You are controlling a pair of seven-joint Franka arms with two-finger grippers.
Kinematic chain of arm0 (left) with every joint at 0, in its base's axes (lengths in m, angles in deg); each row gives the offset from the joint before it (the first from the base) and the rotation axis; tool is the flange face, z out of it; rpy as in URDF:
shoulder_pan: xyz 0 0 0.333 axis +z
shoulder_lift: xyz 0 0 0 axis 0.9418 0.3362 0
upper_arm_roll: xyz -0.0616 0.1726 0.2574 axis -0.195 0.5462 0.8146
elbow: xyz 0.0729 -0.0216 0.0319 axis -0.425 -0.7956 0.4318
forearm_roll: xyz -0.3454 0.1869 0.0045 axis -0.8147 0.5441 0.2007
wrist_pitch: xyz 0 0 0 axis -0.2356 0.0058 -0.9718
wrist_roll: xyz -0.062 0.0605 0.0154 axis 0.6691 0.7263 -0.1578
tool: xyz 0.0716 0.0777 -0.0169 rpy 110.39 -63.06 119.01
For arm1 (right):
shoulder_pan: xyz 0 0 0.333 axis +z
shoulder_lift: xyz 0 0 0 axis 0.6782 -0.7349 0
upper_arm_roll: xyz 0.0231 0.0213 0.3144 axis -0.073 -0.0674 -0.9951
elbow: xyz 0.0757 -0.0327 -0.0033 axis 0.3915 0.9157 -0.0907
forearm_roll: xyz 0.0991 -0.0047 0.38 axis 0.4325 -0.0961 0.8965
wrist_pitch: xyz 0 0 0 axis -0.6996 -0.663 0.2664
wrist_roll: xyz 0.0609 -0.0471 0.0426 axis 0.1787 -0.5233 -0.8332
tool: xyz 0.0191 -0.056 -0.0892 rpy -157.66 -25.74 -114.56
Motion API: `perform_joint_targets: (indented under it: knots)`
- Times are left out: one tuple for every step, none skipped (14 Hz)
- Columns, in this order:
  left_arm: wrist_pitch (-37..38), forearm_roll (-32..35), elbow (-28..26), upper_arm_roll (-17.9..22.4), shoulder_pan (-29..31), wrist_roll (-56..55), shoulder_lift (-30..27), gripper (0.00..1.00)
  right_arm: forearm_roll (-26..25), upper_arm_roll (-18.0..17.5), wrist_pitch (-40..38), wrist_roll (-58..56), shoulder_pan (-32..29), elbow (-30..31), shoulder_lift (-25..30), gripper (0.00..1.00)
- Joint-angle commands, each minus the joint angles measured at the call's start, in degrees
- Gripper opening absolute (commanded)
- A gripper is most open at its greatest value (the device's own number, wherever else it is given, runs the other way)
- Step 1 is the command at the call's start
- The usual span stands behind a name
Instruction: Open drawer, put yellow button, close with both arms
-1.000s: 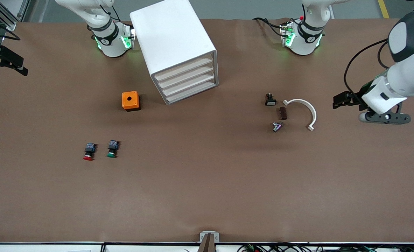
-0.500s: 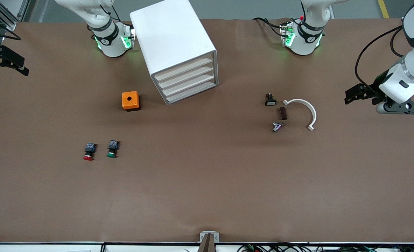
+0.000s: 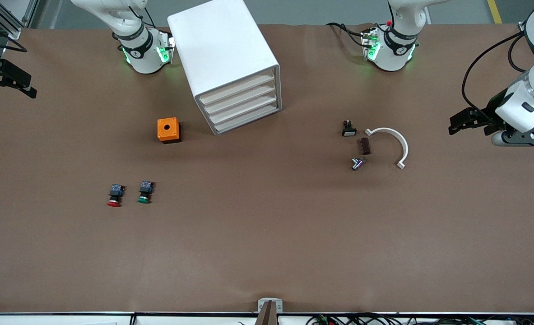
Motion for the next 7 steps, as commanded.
perform_joint_targets:
  knots:
    - [-0.3, 0.6, -0.3, 8.0, -7.8, 0.9, -1.2, 1.0, -0.2, -0.6, -0.1, -2.3, -1.0, 0.8, 1.1, 1.0]
    - [-0.3, 0.6, -0.3, 9.1, -9.1, 0.8, -1.2, 1.0, -0.3, -0.6, 0.0, -2.3, -1.0, 0.8, 1.1, 1.0]
    - [-0.3, 0.6, -0.2, 9.3, -9.3, 0.8, -1.2, 1.0, -0.4, -0.6, 0.1, -2.3, -1.0, 0.8, 1.1, 1.0]
    - [-0.3, 0.6, -0.2, 9.3, -9.3, 0.8, -1.2, 1.0, -0.4, -0.6, 0.1, -2.3, -1.0, 0.8, 1.1, 1.0]
    - [-0.3, 0.7, -0.2, 9.6, -9.8, 0.8, -1.2, 1.0, -0.4, -0.6, 0.1, -2.3, -1.0, 0.8, 1.1, 1.0]
    - [-0.4, 0.7, -0.1, 10.6, -10.7, 0.8, -1.1, 1.0, -0.3, -0.6, 0.1, -2.3, -1.0, 0.8, 1.1, 1.0]
    - [-0.4, 0.7, -0.1, 10.8, -10.7, 0.8, -1.2, 1.0, -0.4, -0.6, 0.1, -2.2, -1.0, 0.8, 1.1, 1.0]
